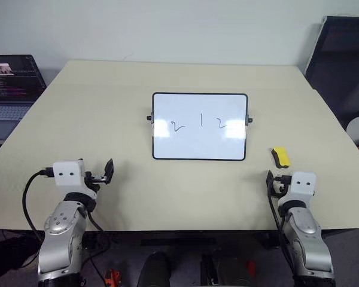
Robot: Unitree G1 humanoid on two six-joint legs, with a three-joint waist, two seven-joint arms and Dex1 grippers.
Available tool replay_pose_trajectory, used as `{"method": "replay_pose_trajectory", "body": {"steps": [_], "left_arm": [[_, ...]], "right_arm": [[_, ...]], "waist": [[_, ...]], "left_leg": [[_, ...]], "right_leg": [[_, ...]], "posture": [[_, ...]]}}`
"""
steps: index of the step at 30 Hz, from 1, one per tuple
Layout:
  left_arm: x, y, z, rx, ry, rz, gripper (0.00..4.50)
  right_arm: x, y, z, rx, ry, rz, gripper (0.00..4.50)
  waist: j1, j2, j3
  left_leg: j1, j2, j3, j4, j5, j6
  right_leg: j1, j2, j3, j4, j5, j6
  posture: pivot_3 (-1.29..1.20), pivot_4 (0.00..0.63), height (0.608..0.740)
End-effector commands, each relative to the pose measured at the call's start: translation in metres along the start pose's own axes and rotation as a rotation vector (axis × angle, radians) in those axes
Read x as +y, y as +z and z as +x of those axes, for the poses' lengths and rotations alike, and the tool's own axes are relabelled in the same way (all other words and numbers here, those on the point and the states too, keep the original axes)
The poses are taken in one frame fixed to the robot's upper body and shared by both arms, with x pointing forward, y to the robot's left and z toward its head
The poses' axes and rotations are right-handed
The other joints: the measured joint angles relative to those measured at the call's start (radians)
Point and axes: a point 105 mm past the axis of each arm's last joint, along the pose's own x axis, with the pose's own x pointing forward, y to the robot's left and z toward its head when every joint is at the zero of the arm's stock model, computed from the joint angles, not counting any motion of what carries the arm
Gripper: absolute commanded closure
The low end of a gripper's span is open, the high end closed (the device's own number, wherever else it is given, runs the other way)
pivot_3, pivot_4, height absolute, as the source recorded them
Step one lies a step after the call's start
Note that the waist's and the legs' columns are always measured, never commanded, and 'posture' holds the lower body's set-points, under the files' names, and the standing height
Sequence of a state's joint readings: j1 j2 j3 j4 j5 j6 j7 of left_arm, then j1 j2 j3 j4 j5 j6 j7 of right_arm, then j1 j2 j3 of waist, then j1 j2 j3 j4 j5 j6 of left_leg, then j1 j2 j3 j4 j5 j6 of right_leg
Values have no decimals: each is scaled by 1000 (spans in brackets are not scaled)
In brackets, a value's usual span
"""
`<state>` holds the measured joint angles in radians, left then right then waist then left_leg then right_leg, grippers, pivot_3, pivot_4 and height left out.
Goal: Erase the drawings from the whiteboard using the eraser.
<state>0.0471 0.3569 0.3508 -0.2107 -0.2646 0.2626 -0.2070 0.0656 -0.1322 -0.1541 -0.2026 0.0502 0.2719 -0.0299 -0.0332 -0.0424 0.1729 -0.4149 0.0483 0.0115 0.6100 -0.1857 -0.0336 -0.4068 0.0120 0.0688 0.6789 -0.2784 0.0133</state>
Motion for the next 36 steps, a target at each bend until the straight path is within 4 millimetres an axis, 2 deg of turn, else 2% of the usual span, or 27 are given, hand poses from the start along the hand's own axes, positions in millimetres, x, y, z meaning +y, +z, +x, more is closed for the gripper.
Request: {"method": "replay_pose_trajectory", "body": {"steps": [1,4,8,22,28,33,36], "left_arm": [[3,18,-2,-55,1,21,0],[4,16,3,-48,-5,23,0],[-1,23,8,-62,-22,25,0],[-16,22,21,-83,-55,-4,0],[-20,20,17,-82,-58,-14,0],[-22,21,17,-86,-70,-10,0],[-55,45,26,-148,-254,9,0]], "right_arm": [[1,15,1,-51,16,-13,32],[-7,12,2,-47,-22,-16,32],[-6,17,-1,-55,-14,-12,32],[-16,18,0,-70,-60,-10,32],[-14,20,0,-71,-48,-16,32],[-22,23,3,-76,-52,-35,32],[-30,35,10,-98,-38,-50,32]], "waist": [[0,0,0],[0,0,0],[0,0,0],[0,0,0],[-1,0,0],[0,0,0],[1,0,0]], "left_leg": [[0,0,0,0,0,0],[0,-1,0,0,0,0],[0,-1,0,0,0,0],[0,-1,0,0,0,0],[0,-1,0,0,0,0],[0,-1,0,0,0,0],[0,-2,0,0,0,0]], "right_leg": [[0,0,0,0,0,0],[0,0,0,0,0,0],[0,0,0,0,0,0],[0,1,0,0,1,1],[0,1,0,0,3,5],[0,1,0,0,3,5],[0,1,0,0,3,5]], "posture": [[0,150,740],[0,150,740],[0,150,740],[0,150,740],[0,150,740],[0,150,740],[0,150,740]]}}
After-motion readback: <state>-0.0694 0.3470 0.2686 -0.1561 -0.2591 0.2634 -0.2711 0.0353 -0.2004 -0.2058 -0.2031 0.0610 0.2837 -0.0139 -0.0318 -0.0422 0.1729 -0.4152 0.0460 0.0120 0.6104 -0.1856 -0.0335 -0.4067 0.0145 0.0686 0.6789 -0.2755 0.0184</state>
